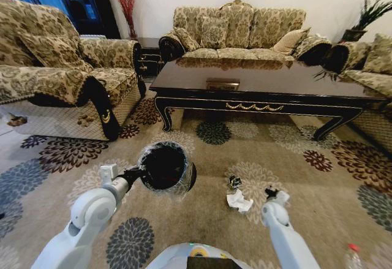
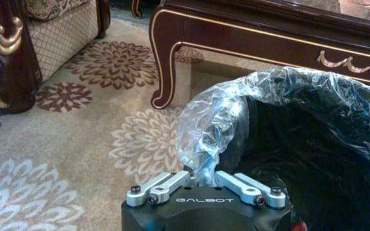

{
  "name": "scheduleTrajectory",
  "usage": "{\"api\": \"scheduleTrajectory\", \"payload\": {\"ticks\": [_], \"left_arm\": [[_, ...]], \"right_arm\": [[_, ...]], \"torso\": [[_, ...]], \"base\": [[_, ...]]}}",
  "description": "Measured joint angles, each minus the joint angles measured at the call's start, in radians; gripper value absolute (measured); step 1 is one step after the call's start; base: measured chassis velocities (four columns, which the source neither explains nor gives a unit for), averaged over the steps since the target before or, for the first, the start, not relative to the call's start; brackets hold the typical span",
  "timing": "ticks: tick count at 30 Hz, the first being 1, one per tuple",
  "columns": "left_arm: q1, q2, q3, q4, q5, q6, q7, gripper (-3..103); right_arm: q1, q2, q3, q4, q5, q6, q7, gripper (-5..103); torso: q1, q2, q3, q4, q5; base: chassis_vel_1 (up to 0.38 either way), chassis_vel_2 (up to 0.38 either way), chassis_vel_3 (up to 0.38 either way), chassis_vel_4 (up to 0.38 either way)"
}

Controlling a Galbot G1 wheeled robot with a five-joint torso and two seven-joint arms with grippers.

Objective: Move to the front of the table and pick up the trash from the floor, then place it into the trash bin.

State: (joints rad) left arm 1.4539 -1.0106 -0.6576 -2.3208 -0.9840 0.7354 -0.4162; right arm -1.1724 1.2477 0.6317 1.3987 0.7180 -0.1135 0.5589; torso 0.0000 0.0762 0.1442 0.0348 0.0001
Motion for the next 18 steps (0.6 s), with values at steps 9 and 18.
{"api": "scheduleTrajectory", "payload": {"ticks": [9, 18], "left_arm": [[-0.030, -0.002, 0.003, -0.004, -0.014, 0.000, 0.002, 2], [-0.134, -0.049, 0.077, 0.017, -0.016, 0.000, 0.002, 2]], "right_arm": [[0.007, -0.098, 0.062, -0.042, 0.032, 0.004, -0.009, 68], [-0.028, -0.215, 0.064, -0.146, 0.057, 0.018, -0.009, 100]], "torso": [[0.000, 0.000, 0.000, 0.0001, 0.0003], [0.000, 0.000, 0.000, -0.0001, 0.0004]], "base": [[0.000, 0.000, 0.000, 0.000], [0.000, 0.000, 0.000, 0.000]]}}
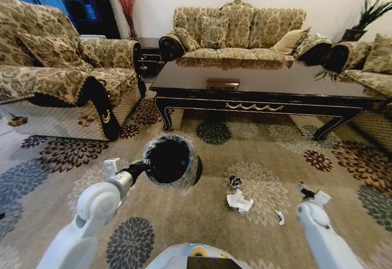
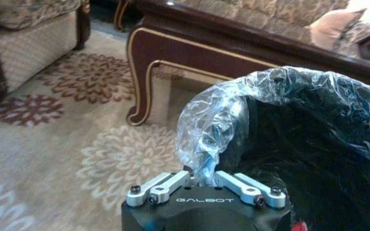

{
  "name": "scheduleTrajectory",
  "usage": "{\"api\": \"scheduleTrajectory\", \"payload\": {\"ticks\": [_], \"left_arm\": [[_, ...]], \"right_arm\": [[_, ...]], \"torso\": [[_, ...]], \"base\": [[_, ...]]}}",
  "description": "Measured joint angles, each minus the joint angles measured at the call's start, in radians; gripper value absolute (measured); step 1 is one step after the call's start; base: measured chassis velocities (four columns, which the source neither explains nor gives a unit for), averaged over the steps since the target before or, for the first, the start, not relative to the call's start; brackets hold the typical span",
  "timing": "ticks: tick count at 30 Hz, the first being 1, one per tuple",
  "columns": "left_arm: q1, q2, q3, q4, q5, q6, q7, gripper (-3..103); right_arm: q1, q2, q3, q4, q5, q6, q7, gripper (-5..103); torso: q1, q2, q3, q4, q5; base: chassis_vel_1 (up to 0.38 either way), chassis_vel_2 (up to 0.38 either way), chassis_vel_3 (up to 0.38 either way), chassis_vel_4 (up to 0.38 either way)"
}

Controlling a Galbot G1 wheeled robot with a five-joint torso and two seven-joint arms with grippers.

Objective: Move to the front of the table and pick up the trash from the floor, then place it into the trash bin.

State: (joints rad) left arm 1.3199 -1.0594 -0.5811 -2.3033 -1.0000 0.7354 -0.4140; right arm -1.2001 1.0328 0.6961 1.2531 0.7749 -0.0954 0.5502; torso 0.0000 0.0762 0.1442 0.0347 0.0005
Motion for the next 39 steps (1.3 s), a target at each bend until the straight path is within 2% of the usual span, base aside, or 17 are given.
{"api": "scheduleTrajectory", "payload": {"ticks": [1, 3, 10, 13, 14, 16, 21, 25, 29, 39], "left_arm": [[0.000, 0.000, 0.000, 0.000, 0.000, 0.000, 0.000, 2], [-0.040, 0.004, 0.020, 0.005, -0.001, 0.000, 0.000, 2], [-0.111, 0.029, 0.063, 0.009, -0.012, 0.000, 0.000, 2], [-0.136, 0.029, 0.088, 0.013, -0.009, 0.000, 0.000, 2], [-0.136, 0.029, 0.088, 0.013, -0.009, 0.000, 0.000, 2], [-0.145, 0.028, 0.096, 0.014, -0.008, 0.000, 0.000, 2], [-0.150, 0.025, 0.099, 0.019, -0.006, 0.000, 0.000, 2], [-0.144, 0.024, 0.100, 0.021, -0.005, 0.000, 0.000, 2], [-0.144, 0.022, 0.103, 0.027, -0.003, 0.000, 0.002, 2], [-0.148, 0.027, 0.105, 0.027, -0.007, 0.000, 0.003, 2]], "right_arm": [[0.000, 0.000, 0.000, 0.000, 0.000, 0.000, 0.000, 100], [-0.017, 0.007, 0.033, 0.002, 0.068, -0.004, 0.044, 100], [-0.046, 0.040, 0.129, -0.009, 0.113, 0.000, 0.110, 100], [-0.026, 0.045, 0.183, -0.038, 0.199, 0.007, 0.213, 100], [-0.026, 0.045, 0.183, -0.038, 0.199, 0.007, 0.213, 100], [0.007, 0.045, 0.209, -0.065, 0.233, 0.017, 0.277, 100], [0.071, 0.042, 0.269, -0.093, 0.400, -0.010, 0.438, 100], [0.100, 0.043, 0.287, -0.137, 0.415, -0.029, 0.489, 100], [0.131, 0.044, 0.308, -0.184, 0.415, -0.033, 0.495, 100], [0.193, 0.012, 0.380, -0.347, 0.418, -0.015, 0.395, 100]], "torso": [[0.000, 0.000, 0.000, 0.0000, 0.0000], [0.000, 0.000, 0.000, 0.0002, -0.0001], [0.000, 0.000, 0.000, 0.0000, -0.0003], [0.000, 0.000, 0.000, -0.0001, -0.0004], [0.000, 0.000, 0.000, -0.0001, -0.0004], [0.000, 0.000, 0.000, 0.0000, -0.0004], [0.000, 0.000, 0.000, 0.0007, -0.0009], [0.000, 0.000, 0.000, 0.0002, -0.0003], [0.000, 0.000, 0.000, 0.0001, -0.0004], [0.000, 0.000, 0.000, 0.0002, -0.0005]], "base": [[0.000, 0.000, 0.000, 0.000], [0.000, 0.000, 0.000, 0.000], [0.000, 0.000, 0.000, 0.000], [0.000, 0.000, 0.000, 0.000], [0.000, 0.000, 0.000, 0.000], [0.000, 0.000, 0.000, 0.000], [0.000, 0.000, 0.000, 0.000], [0.000, 0.000, 0.000, 0.000], [0.000, 0.000, 0.000, 0.000], [0.000, 0.000, 0.000, 0.000]]}}
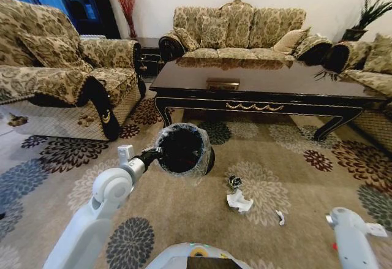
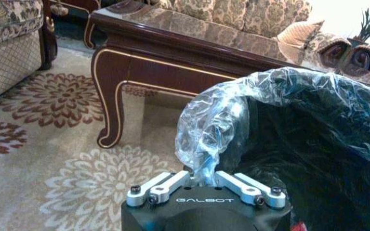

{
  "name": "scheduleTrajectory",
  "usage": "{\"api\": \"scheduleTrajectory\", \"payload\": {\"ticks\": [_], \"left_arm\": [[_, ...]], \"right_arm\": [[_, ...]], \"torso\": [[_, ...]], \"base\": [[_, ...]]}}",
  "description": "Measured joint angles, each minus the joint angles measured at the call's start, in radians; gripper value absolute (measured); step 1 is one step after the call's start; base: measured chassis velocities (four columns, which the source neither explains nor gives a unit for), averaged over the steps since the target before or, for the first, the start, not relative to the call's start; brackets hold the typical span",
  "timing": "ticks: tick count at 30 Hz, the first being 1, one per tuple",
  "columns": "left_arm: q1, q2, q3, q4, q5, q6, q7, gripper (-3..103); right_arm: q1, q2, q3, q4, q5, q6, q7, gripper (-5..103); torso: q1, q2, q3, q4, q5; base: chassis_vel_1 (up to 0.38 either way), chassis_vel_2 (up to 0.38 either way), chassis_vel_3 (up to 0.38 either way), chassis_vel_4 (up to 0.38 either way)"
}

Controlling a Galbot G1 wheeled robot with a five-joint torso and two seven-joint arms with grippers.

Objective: Move to the front of the table and pick up the trash from the floor, then place it into the trash bin.

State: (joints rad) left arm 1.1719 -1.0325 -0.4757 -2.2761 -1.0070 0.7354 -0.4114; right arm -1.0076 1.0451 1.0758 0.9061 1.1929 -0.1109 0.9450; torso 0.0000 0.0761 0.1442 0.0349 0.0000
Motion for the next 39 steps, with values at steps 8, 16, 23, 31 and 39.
{"api": "scheduleTrajectory", "payload": {"ticks": [8, 16, 23, 31, 39], "left_arm": [[0.004, 0.003, 0.004, -0.006, -0.004, 0.000, 0.001, 2], [0.004, 0.005, 0.014, -0.008, -0.005, 0.000, 0.001, 2], [0.009, 0.021, -0.002, -0.022, -0.025, 0.000, 0.001, 2], [0.005, 0.019, -0.002, -0.024, -0.028, 0.000, 0.001, 2], [0.007, 0.019, 0.002, -0.022, -0.027, 0.000, 0.001, 2]], "right_arm": [[0.016, -0.035, 0.014, -0.205, 0.011, 0.033, -0.231, 100], [0.068, -0.055, 0.015, -0.353, -0.017, 0.067, -0.367, 100], [0.088, -0.043, 0.033, -0.390, -0.038, 0.066, -0.378, 102], [0.058, -0.023, 0.053, -0.383, -0.061, 0.060, -0.373, 79], [0.018, -0.010, 0.033, -0.300, -0.073, 0.048, -0.363, 52]], "torso": [[0.000, 0.000, 0.000, -0.0002, 0.0002], [0.000, 0.000, 0.000, 0.0001, 0.0000], [0.000, 0.000, 0.000, 0.0001, -0.0001], [0.000, 0.000, 0.000, -0.0003, 0.0003], [0.000, 0.000, 0.000, 0.0000, 0.0000]], "base": [[0.000, 0.000, 0.000, 0.000], [0.000, 0.000, 0.000, 0.000], [0.000, 0.000, 0.000, 0.000], [0.000, 0.000, 0.000, 0.000], [0.000, 0.000, 0.000, 0.000]]}}
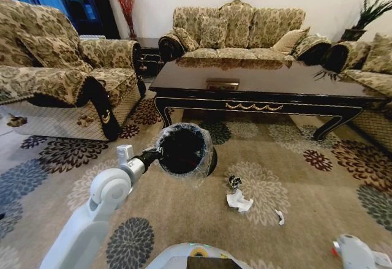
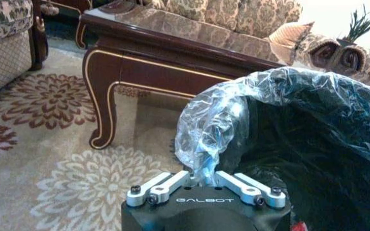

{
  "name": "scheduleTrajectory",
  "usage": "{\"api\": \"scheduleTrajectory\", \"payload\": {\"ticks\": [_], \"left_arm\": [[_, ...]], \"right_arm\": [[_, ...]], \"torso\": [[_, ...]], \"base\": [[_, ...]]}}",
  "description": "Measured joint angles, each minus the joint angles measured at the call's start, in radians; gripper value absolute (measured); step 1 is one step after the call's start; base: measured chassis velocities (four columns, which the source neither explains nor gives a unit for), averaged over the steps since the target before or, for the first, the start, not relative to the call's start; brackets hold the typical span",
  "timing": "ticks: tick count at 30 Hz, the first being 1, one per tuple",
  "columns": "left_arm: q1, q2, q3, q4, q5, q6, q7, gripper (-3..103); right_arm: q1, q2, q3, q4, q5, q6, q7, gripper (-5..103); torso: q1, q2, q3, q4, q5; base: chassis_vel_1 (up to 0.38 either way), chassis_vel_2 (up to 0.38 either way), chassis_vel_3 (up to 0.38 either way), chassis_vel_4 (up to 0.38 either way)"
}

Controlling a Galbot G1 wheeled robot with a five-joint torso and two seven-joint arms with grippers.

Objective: Move to the front of the table and pick up the trash from the floor, then place it into the trash bin.

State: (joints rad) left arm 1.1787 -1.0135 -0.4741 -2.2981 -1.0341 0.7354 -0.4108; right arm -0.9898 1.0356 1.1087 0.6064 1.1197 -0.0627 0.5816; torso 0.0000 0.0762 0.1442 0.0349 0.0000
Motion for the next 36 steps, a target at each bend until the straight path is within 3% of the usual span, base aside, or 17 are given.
{"api": "scheduleTrajectory", "payload": {"ticks": [6, 9, 13, 16, 19, 21, 24, 28, 36], "left_arm": [[0.013, 0.001, 0.016, 0.021, 0.013, 0.000, -0.001, 2], [0.026, 0.000, 0.042, 0.063, 0.023, 0.000, -0.007, 2], [0.033, -0.009, 0.068, 0.095, 0.026, 0.000, -0.020, 2], [0.020, -0.015, 0.120, 0.129, 0.023, 0.000, -0.036, 2], [0.012, -0.012, 0.139, 0.140, 0.017, 0.000, -0.040, 2], [-0.021, 0.008, 0.203, 0.171, -0.028, 0.000, -0.052, 2], [-0.080, 0.021, 0.279, 0.197, -0.089, 0.000, -0.065, 2], [-0.140, 0.024, 0.335, 0.227, -0.130, 0.000, -0.069, 2], [-0.221, 0.005, 0.403, 0.304, -0.152, 0.000, -0.071, 2]], "right_arm": [[-0.139, 0.021, -0.095, 0.313, -0.060, 0.007, -0.015, 38], [-0.291, 0.019, -0.176, 0.653, -0.091, 0.036, -0.075, 32], [-0.363, 0.005, -0.219, 0.831, -0.104, 0.063, -0.127, 27], [-0.428, -0.031, -0.273, 1.059, -0.106, 0.110, -0.227, 26], [-0.441, -0.043, -0.292, 1.131, -0.106, 0.128, -0.265, 26], [-0.462, -0.073, -0.371, 1.291, -0.134, 0.198, -0.377, 26], [-0.448, -0.087, -0.474, 1.406, -0.209, 0.272, -0.475, 26], [-0.409, -0.090, -0.583, 1.501, -0.251, 0.312, -0.537, 26], [-0.369, -0.105, -0.729, 1.542, -0.316, 0.358, -0.607, 26]], "torso": [[0.000, 0.000, 0.000, 0.0003, -0.0003], [0.000, 0.000, 0.000, -0.0001, -0.0003], [0.000, 0.000, 0.000, 0.0002, -0.0007], [0.000, 0.000, 0.000, 0.0001, -0.0003], [0.000, 0.000, 0.000, -0.0004, -0.0006], [0.000, 0.000, 0.000, 0.0005, 0.0000], [0.000, 0.000, 0.000, -0.0002, 0.0005], [0.000, 0.000, 0.000, -0.0001, -0.0001], [0.000, 0.000, 0.000, 0.0001, 0.0001]], "base": [[0.000, 0.000, 0.000, 0.000], [0.000, 0.000, 0.000, 0.000], [0.000, 0.000, 0.000, 0.000], [0.000, 0.000, 0.000, 0.000], [0.000, 0.000, 0.000, 0.000], [0.000, 0.000, 0.000, 0.000], [0.000, 0.000, 0.000, 0.000], [0.000, 0.000, 0.000, 0.000], [0.000, 0.000, 0.000, 0.000]]}}
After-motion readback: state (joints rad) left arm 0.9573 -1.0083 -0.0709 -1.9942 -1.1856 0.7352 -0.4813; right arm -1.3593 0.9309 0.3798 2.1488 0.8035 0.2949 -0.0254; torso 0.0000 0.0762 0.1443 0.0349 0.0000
